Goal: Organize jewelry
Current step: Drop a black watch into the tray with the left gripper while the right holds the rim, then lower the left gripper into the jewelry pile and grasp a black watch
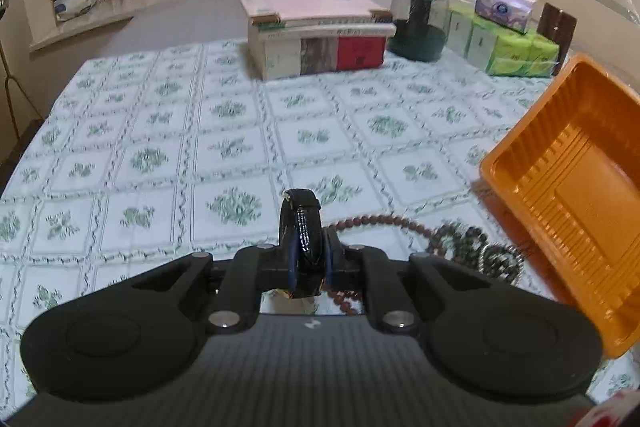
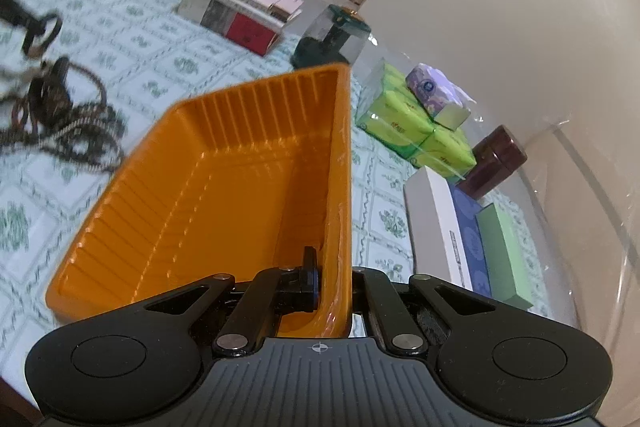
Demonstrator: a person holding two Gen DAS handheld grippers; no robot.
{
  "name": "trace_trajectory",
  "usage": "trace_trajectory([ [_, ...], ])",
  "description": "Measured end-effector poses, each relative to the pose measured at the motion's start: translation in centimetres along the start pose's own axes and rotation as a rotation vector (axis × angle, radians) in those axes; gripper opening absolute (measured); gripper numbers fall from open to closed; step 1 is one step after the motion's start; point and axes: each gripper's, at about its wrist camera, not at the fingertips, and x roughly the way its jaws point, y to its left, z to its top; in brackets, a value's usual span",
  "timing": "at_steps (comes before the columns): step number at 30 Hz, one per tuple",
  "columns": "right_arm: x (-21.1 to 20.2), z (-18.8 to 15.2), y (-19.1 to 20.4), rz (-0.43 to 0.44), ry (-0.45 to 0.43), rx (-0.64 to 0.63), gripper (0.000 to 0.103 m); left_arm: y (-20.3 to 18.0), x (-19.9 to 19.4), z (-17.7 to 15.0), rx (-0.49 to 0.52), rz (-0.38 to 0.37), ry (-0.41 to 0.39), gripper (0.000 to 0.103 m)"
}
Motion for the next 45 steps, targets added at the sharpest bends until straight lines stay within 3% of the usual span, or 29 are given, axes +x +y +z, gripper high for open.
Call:
trace_trajectory([
  [8,0.3,-0.4,0.0,0.039,0.104,-0.050,0.004,-2.9,-2.5,2.0,0.030,-0.108,-0.026,0.011],
  [16,0.5,-0.4,0.5,0.032,0.148,-0.064,0.004,-9.0,-3.8,2.7,0.090,-0.292,-0.024,0.011],
  [26,0.5,-0.8,0.3,0.036,0.164,-0.005,0.004,-17.0,-2.2,2.1,0.171,-0.467,0.035,0.012],
  [34,0.8,-1.0,0.0,0.043,0.162,0.027,0.004,-20.4,0.4,0.4,0.179,-0.499,0.105,0.013],
  [37,0.9,-1.1,0.1,0.045,0.166,0.037,0.004,-20.4,0.4,0.2,0.160,-0.515,0.110,0.021],
  [41,1.1,-1.2,-0.2,0.050,0.169,0.057,0.004,-17.6,-1.2,0.0,0.120,-0.481,0.056,0.025],
  [45,1.1,-1.3,-0.3,0.056,0.175,0.069,0.004,-12.3,-2.6,-0.8,0.046,-0.357,0.004,0.029],
])
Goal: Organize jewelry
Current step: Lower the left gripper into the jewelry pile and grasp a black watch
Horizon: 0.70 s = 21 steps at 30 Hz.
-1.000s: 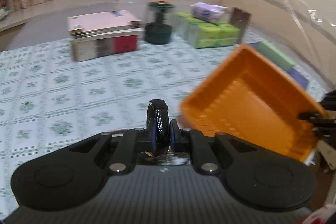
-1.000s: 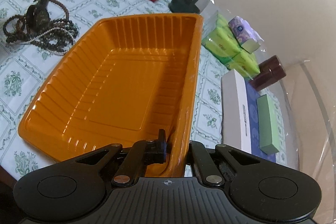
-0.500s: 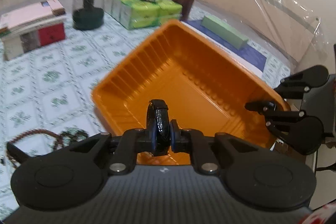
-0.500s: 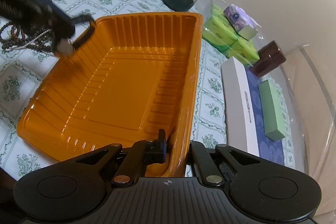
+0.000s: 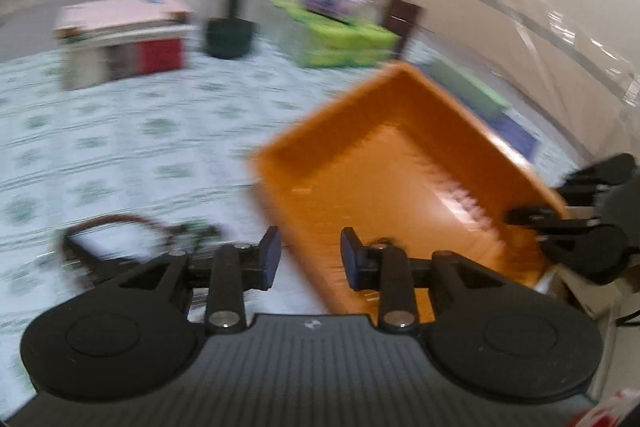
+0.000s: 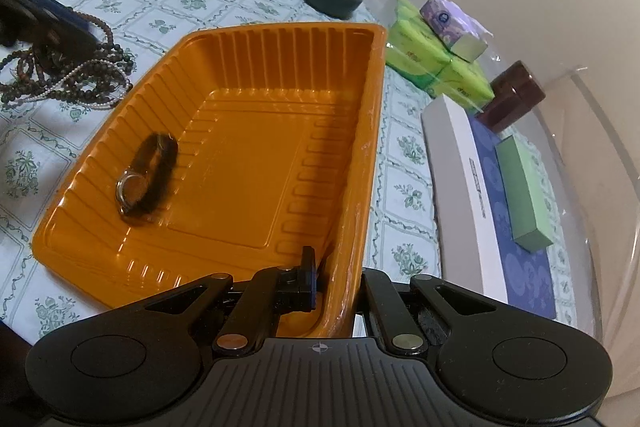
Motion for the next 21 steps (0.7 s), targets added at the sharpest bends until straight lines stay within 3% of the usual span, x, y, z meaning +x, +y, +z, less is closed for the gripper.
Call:
trace_trajectory([
  [3,-0.1,0.0,0.2,0.000,0.002,0.000,0.004,3.5,-2.2,-1.8,-0.012,0.149,-0.022,0.030],
  [7,-0.1,-0.1,0.2,-0.002,0.006,0.007,0.004,6.8,-4.1,-4.0,-0.033,0.287,-0.033,0.031],
  [13,-0.1,-0.1,0.4,-0.004,0.014,0.005,0.004,8.7,-3.9,-6.0,-0.100,0.303,-0.046,0.031],
  [21,-0.1,-0.1,0.4,-0.006,0.017,0.004,0.005,7.7,0.9,-5.7,0.055,0.349,-0.019,0.031],
])
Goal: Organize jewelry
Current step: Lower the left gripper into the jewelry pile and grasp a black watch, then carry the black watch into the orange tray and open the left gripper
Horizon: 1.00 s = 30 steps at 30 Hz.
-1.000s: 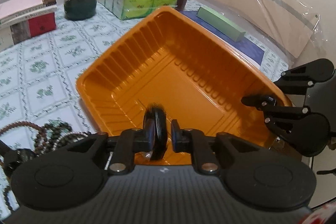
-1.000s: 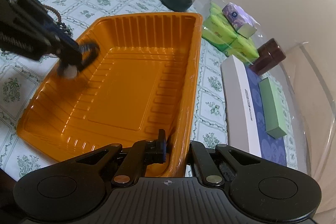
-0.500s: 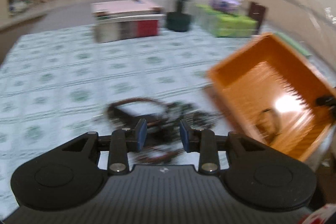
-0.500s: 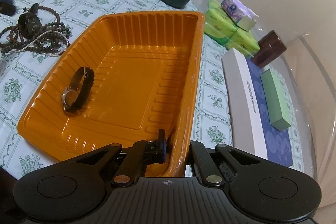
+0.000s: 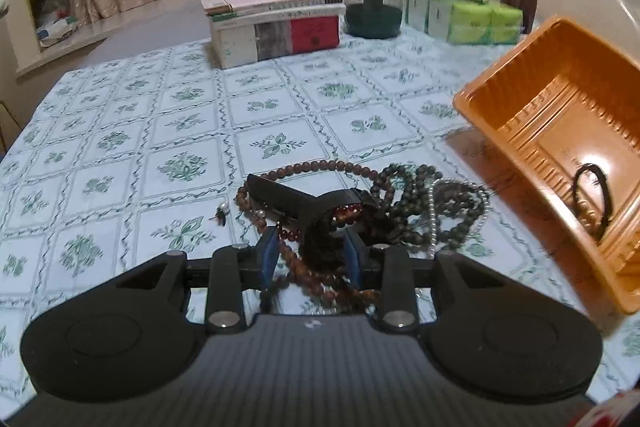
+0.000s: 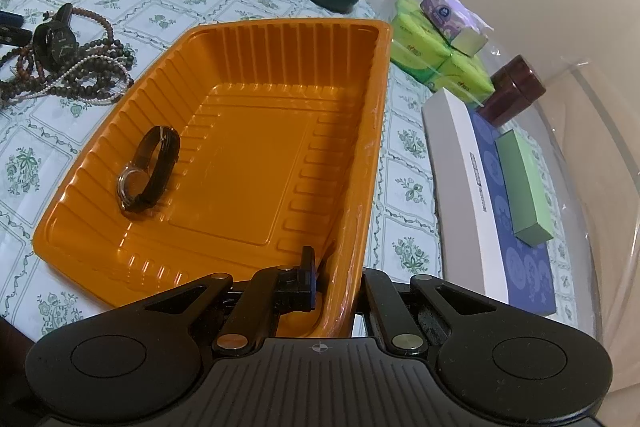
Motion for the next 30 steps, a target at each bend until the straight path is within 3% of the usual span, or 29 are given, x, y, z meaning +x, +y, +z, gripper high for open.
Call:
trace_trajectory([
  [3,0.1,0.0,-0.1,0.003,0.005,0.007,0.005,-0.3,1.3,0.4,0.015,-0.005,0.008,0.027],
  [8,0.2,0.1,-0.1,0.004,0.007,0.010,0.005,0.0,1.8,1.1,0.018,-0.003,-0.002,0.006],
  [13,0.3,0.1,-0.1,0.002,0.008,0.018,0.005,0.2,-0.2,2.2,0.014,-0.025,-0.027,0.005],
  [14,0.3,0.1,-0.1,0.002,0.007,0.020,0.005,0.1,-0.7,2.5,0.014,-0.035,-0.036,0.000],
  [19,0.3,0.0,-0.2,0.002,0.003,0.020,0.005,-1.3,-3.0,4.5,0.046,-0.069,-0.091,0.000],
  [23,0.2,-0.1,-0.2,0.003,-0.001,0.018,0.005,-2.3,-3.1,5.0,0.114,-0.052,-0.092,0.000],
  [24,0.2,-0.2,-0.2,0.004,-0.002,0.018,0.005,-2.4,-2.8,4.7,0.125,-0.049,-0.083,0.002],
  [25,0.2,-0.2,-0.2,0.005,-0.002,0.018,0.005,-2.2,-2.5,4.3,0.127,-0.053,-0.070,0.008],
  [26,0.2,-0.2,-0.2,0.005,-0.003,0.019,0.005,-2.1,-2.1,3.8,0.125,-0.058,-0.056,0.020],
  [27,0.2,-0.2,-0.2,0.005,-0.002,0.019,0.005,-2.1,-1.8,3.3,0.120,-0.067,-0.046,0.024],
  [30,0.2,-0.2,-0.3,0.006,-0.002,0.020,0.005,-2.4,-0.9,1.7,0.122,-0.085,-0.020,0.025],
])
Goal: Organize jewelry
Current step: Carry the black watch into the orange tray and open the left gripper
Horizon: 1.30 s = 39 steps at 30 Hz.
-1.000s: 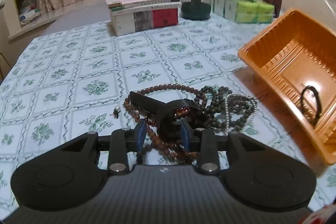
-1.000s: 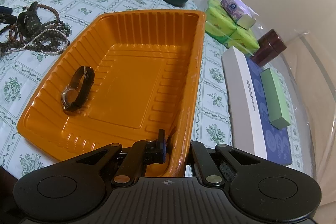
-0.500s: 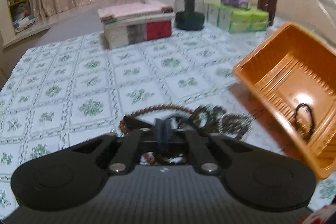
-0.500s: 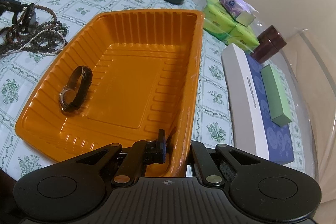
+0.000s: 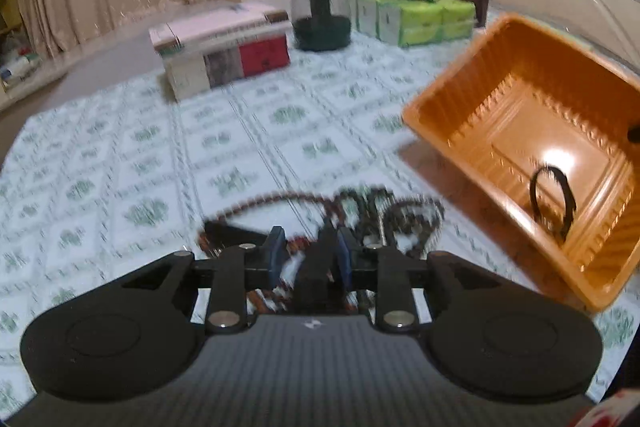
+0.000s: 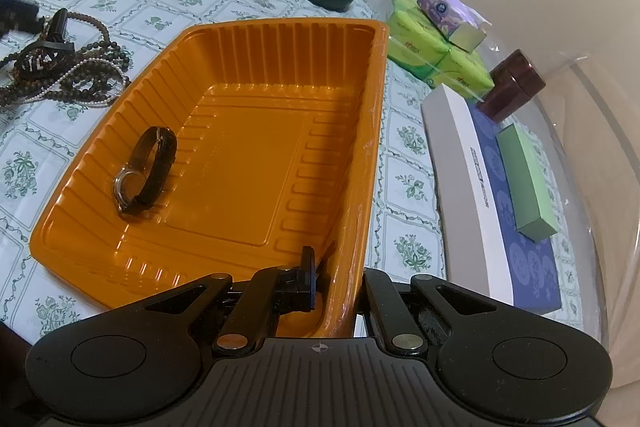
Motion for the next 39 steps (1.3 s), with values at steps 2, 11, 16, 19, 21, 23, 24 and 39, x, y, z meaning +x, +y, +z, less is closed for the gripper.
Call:
trace_trajectory([
  [2,0.0,0.0,0.0,0.000,0.000,-0.001,0.005,-0.7,0.4,-0.7,0.052,0.031,0.003,0.025],
  [11,0.2,0.1,-0.1,0.000,0.003,0.002,0.005,-1.5,3.1,-1.7,0.129,0.117,0.064,0.017],
  [16,0.3,0.1,-0.2,-0.002,0.001,0.001,0.005,-0.9,1.2,-0.3,0.072,0.080,0.010,0.017],
  [19,0.2,0.1,-0.1,-0.004,-0.001,0.001,0.005,-1.1,0.2,0.5,0.064,0.071,-0.014,0.017],
  [21,0.1,0.1,0.0,-0.004,-0.003,0.000,0.005,-1.3,-0.4,1.1,0.048,0.050,-0.024,0.017],
  [23,0.1,0.1,-0.1,-0.003,-0.004,0.003,0.005,-1.8,-1.1,1.7,0.048,0.034,-0.039,0.017],
  [24,0.2,0.0,-0.1,-0.002,-0.004,0.004,0.005,-2.1,-1.4,2.0,0.049,0.024,-0.049,0.017],
  [39,0.1,-0.1,-0.2,0.005,-0.009,0.013,0.005,-12.8,-1.9,3.2,0.050,-0.280,-0.070,0.017],
])
